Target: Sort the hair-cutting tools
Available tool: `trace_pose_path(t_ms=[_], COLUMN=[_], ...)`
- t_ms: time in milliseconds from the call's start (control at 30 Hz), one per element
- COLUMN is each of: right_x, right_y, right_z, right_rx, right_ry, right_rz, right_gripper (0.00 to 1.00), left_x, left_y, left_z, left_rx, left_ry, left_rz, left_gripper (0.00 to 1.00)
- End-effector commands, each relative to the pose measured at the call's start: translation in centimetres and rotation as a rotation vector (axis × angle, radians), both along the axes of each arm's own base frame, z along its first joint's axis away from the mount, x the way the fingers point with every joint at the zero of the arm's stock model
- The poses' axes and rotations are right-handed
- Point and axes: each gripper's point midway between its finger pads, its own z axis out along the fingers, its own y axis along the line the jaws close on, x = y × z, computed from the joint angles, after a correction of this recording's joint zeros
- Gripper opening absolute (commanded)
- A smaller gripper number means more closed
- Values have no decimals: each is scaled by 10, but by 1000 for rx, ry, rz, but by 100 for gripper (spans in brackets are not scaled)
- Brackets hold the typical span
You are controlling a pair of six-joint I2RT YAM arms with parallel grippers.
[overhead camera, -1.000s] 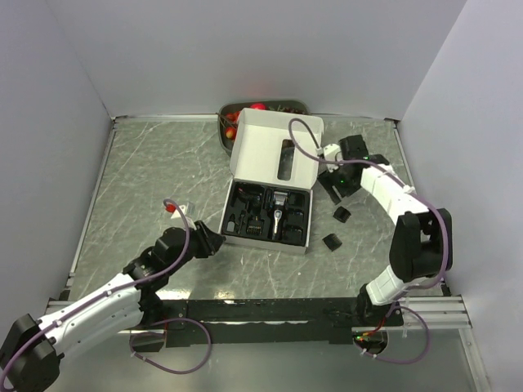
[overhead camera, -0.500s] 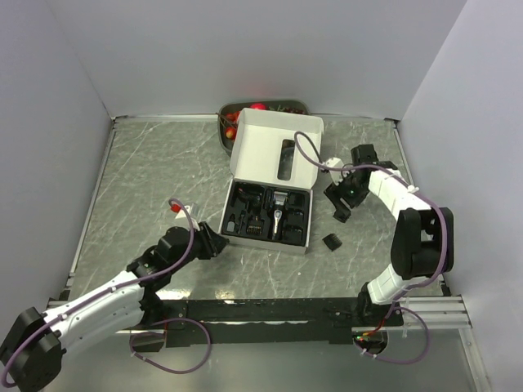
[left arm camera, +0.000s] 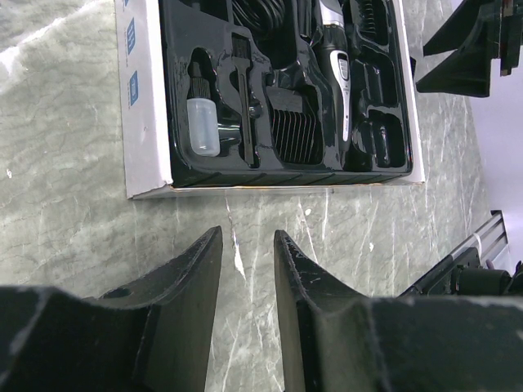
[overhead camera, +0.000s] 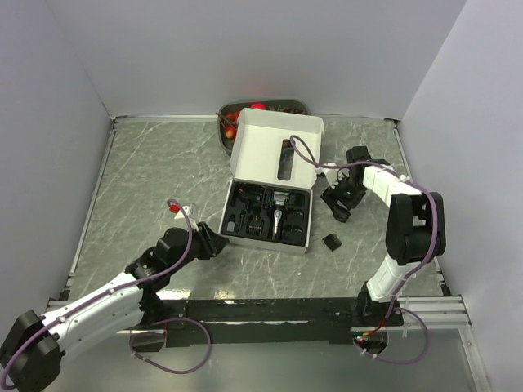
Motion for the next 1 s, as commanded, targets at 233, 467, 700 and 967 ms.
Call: trace_pose_path(t_ms=[233, 467, 700, 967], right_x=[14, 9, 0, -6], right_y=[2, 0, -1, -4], right_z=[-12, -23, -36, -38], right_rx=[-2, -10, -30, -44], right_ry=[35, 63, 96, 80], right_rz=[67, 72, 72, 63], right_gripper=[84, 84, 82, 71], left_x=[4, 4, 4, 3], left_y=[-2, -2, -2, -2], left_z=[2, 2, 3, 4], left_rx=[-6, -4, -6, -9], left_ry=[-14, -12, -15, -18], left_rz=[4, 5, 5, 5], left_gripper=[38, 38, 38, 38])
